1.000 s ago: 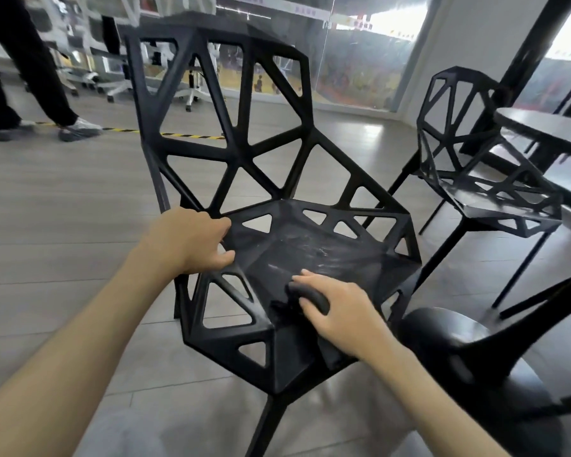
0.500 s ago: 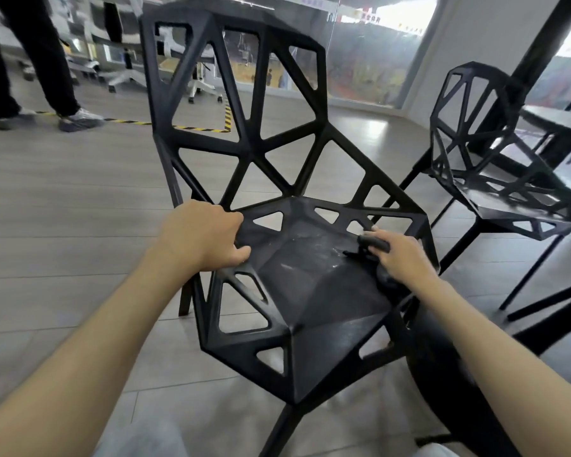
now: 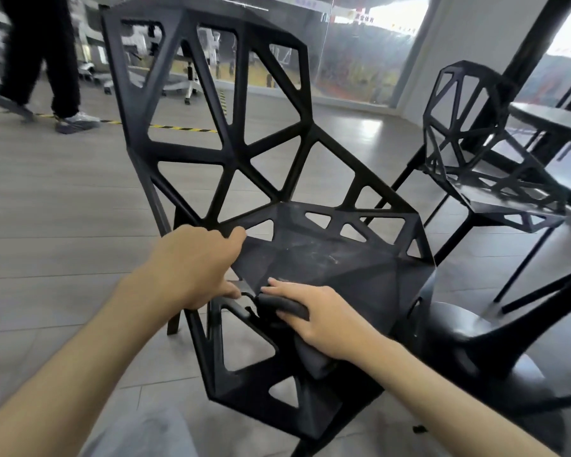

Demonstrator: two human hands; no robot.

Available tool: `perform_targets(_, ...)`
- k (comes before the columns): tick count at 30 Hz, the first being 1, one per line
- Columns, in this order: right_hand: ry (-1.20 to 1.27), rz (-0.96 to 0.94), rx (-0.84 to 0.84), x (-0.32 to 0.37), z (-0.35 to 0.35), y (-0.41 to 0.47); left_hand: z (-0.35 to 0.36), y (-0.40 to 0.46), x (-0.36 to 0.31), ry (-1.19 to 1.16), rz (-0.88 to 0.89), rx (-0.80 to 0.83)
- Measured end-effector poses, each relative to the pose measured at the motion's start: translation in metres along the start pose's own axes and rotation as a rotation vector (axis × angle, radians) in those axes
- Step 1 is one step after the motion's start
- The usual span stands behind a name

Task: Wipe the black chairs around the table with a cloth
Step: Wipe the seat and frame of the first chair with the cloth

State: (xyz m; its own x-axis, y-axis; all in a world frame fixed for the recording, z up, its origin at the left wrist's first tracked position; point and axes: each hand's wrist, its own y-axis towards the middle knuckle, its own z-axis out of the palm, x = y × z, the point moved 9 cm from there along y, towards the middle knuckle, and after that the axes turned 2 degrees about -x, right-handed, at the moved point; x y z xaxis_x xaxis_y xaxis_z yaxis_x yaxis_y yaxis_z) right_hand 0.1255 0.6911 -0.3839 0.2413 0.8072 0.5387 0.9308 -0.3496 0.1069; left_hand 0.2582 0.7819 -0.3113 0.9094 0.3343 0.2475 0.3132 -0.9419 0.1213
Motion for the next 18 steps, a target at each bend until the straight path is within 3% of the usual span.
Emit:
perform_targets(2, -0.076, 0.017, -0.035, -0.029, -0.016, 0.009, 0.001, -0.007, -0.003, -0.008, 0.001, 0.002)
perform_targets(6, -0.230, 0.289, -0.223, -0.125, -0.081, 0.042, -0.001, -0.011, -0.004, 0.019, 0.004, -0.011)
perform_targets(9, -0.319, 0.379, -0.319, -0.153, -0.103, 0.050, -0.006, -0.011, -0.005, 0.048, -0.023, -0.048)
perform_targets(12, -0.305, 0.340, -0.313, -0.126, -0.085, 0.049, -0.009, -0.008, 0.001, -0.061, -0.127, -0.094)
perform_targets(16, -0.163, 0.158, -0.124, -0.043, -0.013, 0.044, -0.028, -0.001, 0.022, -0.403, -0.218, -0.290)
perform_targets(18, -0.088, 0.015, -0.071, 0.000, 0.017, 0.043, -0.045, 0.011, 0.037, -0.339, -0.177, -0.345)
